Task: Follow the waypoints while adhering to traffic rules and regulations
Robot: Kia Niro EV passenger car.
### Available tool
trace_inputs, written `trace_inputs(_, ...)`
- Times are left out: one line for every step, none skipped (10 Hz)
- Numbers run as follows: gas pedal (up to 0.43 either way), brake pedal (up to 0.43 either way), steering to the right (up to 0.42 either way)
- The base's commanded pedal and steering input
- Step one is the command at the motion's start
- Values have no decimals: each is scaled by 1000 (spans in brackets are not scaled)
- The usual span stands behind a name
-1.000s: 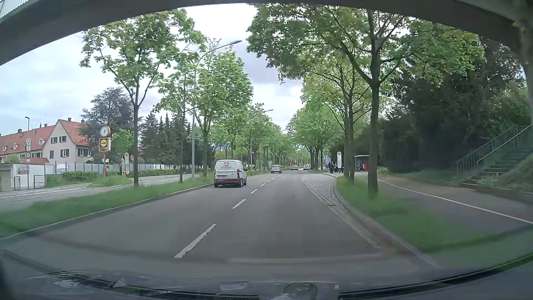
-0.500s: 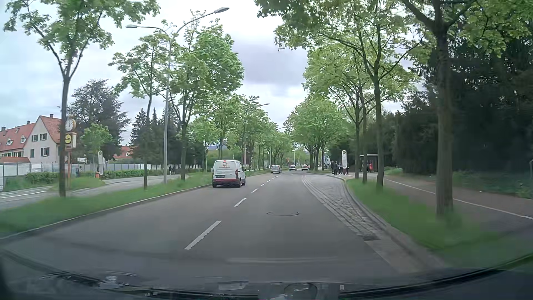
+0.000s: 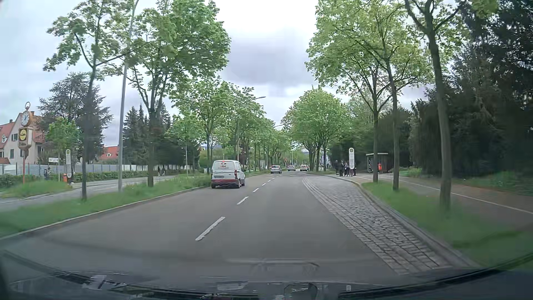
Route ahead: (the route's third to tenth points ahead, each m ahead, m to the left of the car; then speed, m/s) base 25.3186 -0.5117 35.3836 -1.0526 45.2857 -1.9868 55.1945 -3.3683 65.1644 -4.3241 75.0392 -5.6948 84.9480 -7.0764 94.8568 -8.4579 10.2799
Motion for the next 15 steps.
trace_inputs(0,0,7)
trace_inputs(0,0,7)
trace_inputs(0,0,7)
trace_inputs(0,0,7)
trace_inputs(0,0,7)
trace_inputs(0,0,6)
trace_inputs(0,0,6)
trace_inputs(0,0,6)
trace_inputs(0,0,6)
trace_inputs(0,0,6)
trace_inputs(0,0,6)
trace_inputs(0,0,6)
trace_inputs(0,0,6)
trace_inputs(0,0,6)
trace_inputs(0,0,6)
